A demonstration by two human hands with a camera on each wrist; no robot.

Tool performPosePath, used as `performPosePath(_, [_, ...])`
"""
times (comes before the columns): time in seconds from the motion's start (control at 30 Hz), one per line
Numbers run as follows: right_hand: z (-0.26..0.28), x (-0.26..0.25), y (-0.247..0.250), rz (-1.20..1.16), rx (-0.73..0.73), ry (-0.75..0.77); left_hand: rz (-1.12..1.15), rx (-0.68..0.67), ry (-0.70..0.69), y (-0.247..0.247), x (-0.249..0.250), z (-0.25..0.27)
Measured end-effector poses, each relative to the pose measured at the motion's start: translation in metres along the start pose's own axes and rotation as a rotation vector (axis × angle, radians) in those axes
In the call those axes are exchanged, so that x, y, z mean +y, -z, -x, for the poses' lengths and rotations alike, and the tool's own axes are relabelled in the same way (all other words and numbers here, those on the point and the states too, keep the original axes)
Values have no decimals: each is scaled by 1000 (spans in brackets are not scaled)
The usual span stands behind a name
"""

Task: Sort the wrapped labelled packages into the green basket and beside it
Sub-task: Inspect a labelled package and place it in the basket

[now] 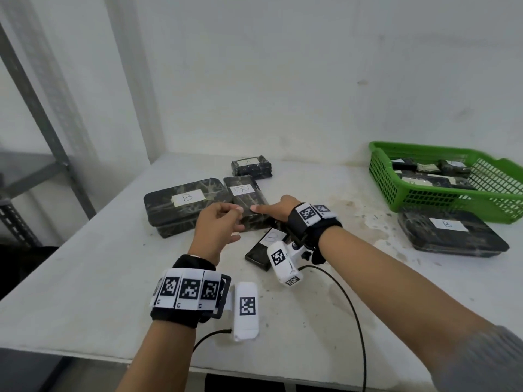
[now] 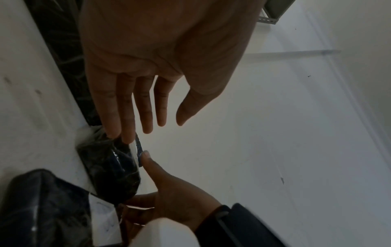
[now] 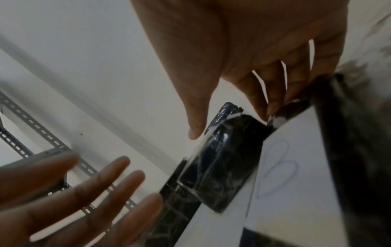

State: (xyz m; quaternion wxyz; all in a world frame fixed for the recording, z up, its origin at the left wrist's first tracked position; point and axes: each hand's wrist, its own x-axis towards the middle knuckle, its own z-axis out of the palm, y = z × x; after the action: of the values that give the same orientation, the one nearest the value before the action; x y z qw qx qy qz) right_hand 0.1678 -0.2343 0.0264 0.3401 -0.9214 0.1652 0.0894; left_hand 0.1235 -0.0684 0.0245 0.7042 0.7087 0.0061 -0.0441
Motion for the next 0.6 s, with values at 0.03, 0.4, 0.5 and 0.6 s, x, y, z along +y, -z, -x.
performPosePath(0.03, [0, -2, -1, 1, -7, -8, 0, 0, 4, 1, -1, 0])
performPosePath(0.4, [-1, 12, 28, -661, 92, -54, 59, -21, 33, -4, 2, -14])
performPosePath(0.5, [14, 26, 40, -1010, 65, -39, 100, -24, 63, -10, -1, -20])
performPosePath(0.6, [31, 47, 51, -1233, 5, -3, 187, -23, 120, -19, 0, -27])
